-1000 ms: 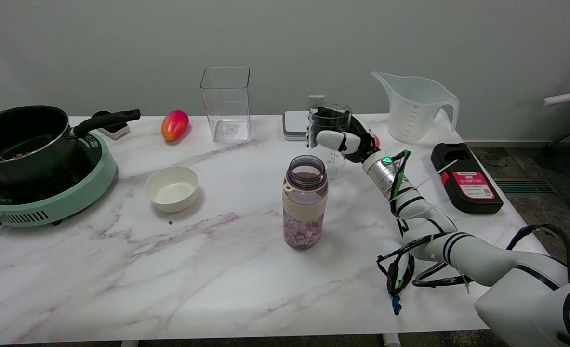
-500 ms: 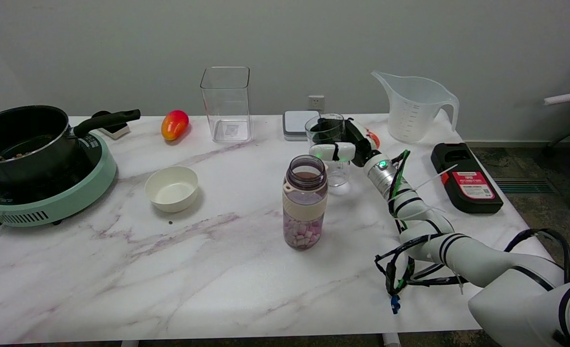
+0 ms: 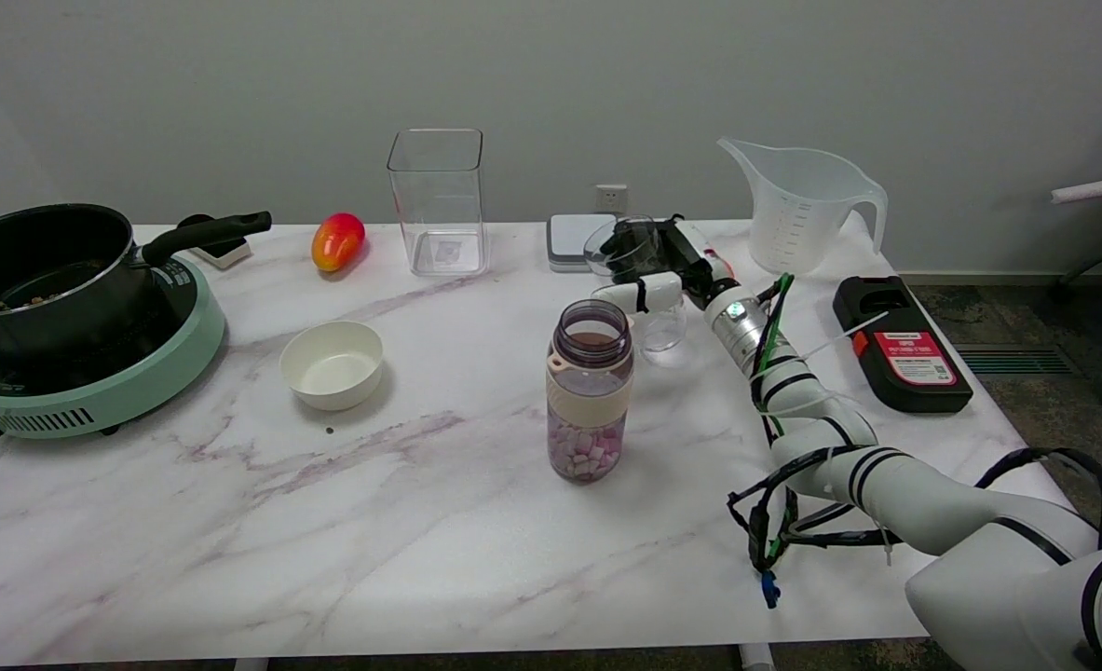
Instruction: Place the measuring cup onto the table.
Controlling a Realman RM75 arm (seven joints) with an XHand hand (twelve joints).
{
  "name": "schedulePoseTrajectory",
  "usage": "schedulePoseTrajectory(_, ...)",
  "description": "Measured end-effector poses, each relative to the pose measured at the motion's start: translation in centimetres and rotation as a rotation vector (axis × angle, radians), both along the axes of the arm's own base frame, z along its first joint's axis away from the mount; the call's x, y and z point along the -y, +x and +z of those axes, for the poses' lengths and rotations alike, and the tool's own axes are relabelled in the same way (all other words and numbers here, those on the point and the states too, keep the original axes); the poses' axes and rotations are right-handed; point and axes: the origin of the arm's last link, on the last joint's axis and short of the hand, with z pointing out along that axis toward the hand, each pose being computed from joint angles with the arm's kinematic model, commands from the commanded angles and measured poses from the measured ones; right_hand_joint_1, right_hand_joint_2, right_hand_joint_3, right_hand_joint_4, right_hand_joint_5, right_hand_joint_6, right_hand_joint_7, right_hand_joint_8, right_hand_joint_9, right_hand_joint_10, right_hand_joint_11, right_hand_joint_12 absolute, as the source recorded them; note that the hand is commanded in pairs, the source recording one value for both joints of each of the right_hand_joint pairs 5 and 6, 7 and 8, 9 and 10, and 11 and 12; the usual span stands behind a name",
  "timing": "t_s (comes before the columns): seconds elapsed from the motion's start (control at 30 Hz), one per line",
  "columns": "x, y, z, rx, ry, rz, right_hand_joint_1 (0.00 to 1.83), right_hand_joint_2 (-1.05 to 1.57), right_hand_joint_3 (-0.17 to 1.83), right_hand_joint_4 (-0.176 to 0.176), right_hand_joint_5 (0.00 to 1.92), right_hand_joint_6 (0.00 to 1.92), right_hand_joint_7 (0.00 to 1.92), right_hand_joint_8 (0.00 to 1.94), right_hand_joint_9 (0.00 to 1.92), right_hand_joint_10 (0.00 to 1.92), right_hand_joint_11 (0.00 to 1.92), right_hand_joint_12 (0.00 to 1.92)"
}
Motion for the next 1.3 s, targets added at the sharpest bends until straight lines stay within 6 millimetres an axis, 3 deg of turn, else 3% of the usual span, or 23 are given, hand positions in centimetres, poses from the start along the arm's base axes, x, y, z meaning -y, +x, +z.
schedulePoseTrajectory(0.63,-0.7,0.0,0.9,0.005,-0.051,0.024,1.12,1.57,0.27,0.0,1.76,1.76,1.71,1.71,1.58,1.58,1.37,1.37)
schedulePoseTrajectory(0.83,-1.1,-0.3,1.1,0.035,-0.058,0.03,1.12,1.43,0.32,0.0,1.67,1.67,1.66,1.66,1.5,1.5,1.3,1.3)
schedulePoseTrajectory(1.0,-1.4,-0.5,1.2,0.052,-0.063,0.034,1.17,1.17,0.52,0.0,1.55,1.55,1.55,1.55,1.38,1.38,1.2,1.2)
schedulePoseTrajectory(1.07,-1.6,-0.7,1.2,0.06,-0.064,0.034,1.21,0.97,0.69,0.0,1.42,1.42,1.5,1.5,1.32,1.32,1.13,1.13)
schedulePoseTrajectory(1.1,-1.6,-0.7,1.2,0.064,-0.064,0.034,1.24,0.67,0.91,0.0,1.25,1.25,1.43,1.43,1.24,1.24,1.03,1.03)
schedulePoseTrajectory(1.13,-1.7,-0.8,1.3,0.069,-0.065,0.034,1.25,0.55,0.98,0.0,1.18,1.18,1.38,1.38,1.22,1.22,0.99,0.99)
schedulePoseTrajectory(1.3,-2.1,-1.1,1.3,0.096,-0.063,0.038,1.29,0.14,1.12,0.0,0.9,0.9,1.24,1.24,1.04,1.04,0.72,0.72)
